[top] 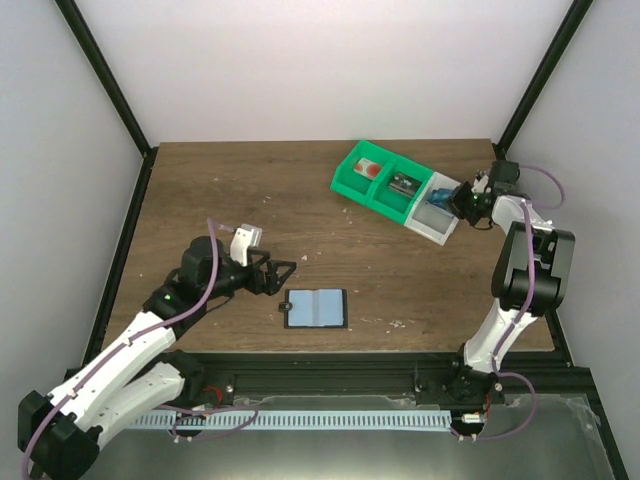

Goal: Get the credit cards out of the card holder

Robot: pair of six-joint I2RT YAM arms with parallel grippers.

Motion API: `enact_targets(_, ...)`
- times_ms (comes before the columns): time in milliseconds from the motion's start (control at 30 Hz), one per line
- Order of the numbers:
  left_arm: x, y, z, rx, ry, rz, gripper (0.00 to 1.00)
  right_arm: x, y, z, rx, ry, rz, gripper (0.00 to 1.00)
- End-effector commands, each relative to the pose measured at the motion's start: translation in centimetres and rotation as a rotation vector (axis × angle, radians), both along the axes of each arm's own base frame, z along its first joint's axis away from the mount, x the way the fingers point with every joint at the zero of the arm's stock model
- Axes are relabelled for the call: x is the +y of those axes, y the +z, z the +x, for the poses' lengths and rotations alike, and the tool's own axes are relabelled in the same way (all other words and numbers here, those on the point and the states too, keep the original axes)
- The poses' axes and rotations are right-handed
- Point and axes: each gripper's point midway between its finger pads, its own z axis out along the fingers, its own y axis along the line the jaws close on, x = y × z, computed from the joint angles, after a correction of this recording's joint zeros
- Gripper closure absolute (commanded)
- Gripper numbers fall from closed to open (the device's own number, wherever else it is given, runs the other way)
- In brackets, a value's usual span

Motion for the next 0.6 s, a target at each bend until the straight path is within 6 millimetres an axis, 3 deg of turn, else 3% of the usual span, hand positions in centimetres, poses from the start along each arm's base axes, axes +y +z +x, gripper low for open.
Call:
enact_targets(0,0.3,0.3,0.0,-0.026,0.01,0.003,0.0,-1.0,1.0,1.4,-0.02,-0.024,-0.006,0.99)
enact_targets(567,0.7,1.0,-0.1,-0.062,0.021,-0.005,0.0,-2.2,-0.3,3.2,0.015,-0.046,-0.04,0.93)
